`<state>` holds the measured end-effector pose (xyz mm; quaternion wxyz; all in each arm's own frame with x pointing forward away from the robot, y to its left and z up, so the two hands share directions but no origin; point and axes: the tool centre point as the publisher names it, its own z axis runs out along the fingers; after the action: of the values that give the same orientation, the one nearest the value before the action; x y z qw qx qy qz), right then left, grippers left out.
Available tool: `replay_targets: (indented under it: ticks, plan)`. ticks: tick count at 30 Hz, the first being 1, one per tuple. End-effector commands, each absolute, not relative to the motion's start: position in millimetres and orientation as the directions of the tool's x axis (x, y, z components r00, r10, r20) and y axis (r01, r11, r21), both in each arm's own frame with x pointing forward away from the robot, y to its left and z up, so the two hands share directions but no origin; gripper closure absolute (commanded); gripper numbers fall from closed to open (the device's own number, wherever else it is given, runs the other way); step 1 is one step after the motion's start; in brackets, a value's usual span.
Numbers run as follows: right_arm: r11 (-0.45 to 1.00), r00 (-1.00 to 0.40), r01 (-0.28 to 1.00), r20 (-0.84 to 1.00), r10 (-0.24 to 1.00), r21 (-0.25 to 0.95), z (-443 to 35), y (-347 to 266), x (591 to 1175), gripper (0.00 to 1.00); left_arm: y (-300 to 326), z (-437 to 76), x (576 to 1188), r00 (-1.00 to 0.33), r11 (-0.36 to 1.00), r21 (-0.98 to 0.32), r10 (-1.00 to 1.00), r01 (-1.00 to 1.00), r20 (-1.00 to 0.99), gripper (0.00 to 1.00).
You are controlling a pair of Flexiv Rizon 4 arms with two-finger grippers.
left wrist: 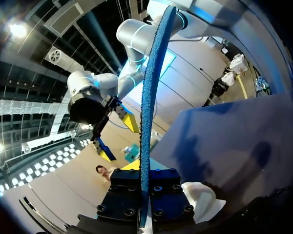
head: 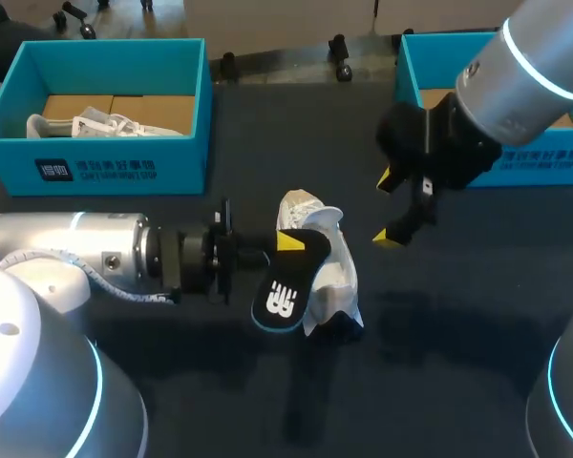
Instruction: Take the shoe out of the shoebox, open the shoe tongue, remove and reinsert the insole, then place the shoe into the shoebox
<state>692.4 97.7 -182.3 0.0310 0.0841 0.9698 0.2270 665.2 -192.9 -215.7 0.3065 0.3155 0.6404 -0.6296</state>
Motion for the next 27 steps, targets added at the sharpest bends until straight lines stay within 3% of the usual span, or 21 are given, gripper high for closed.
replay_targets:
  ticks: [1,27]
  plan:
    - [0.880,-0.982,0.153,-0.033,0.187,0.449,-187,98,692,0.00,-197,-223,662,-0.615,0.010,-0.615,0.018,0.788,-0.788,1.00]
    - [0.871,-0.986,0.094,-0.075,0.149,0.483,-247,61,668,0.00,-204,-240,668,-0.654,0.037,-0.654,-0.018,0.756,-0.757,1.00]
